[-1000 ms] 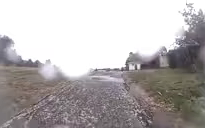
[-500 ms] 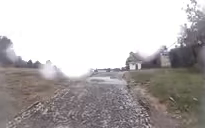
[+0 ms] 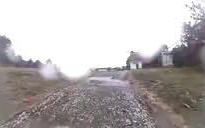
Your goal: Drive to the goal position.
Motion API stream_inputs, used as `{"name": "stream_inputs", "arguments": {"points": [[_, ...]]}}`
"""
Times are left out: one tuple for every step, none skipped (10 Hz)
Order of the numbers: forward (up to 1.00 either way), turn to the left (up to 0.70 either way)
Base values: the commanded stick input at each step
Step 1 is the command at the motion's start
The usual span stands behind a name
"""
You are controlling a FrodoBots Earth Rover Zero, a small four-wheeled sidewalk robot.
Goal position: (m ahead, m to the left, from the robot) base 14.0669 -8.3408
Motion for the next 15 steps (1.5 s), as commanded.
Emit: {"name": "stream_inputs", "arguments": {"points": [[0.85,0.00],[0.85,0.00],[0.85,0.00],[0.85,0.00],[0.85,0.00],[0.85,0.00],[0.85,0.00],[0.85,0.00],[0.85,0.00],[0.85,-0.11],[0.85,-0.27],[0.85,-0.34],[0.85,-0.34],[0.85,0.00],[0.85,0.00]]}}
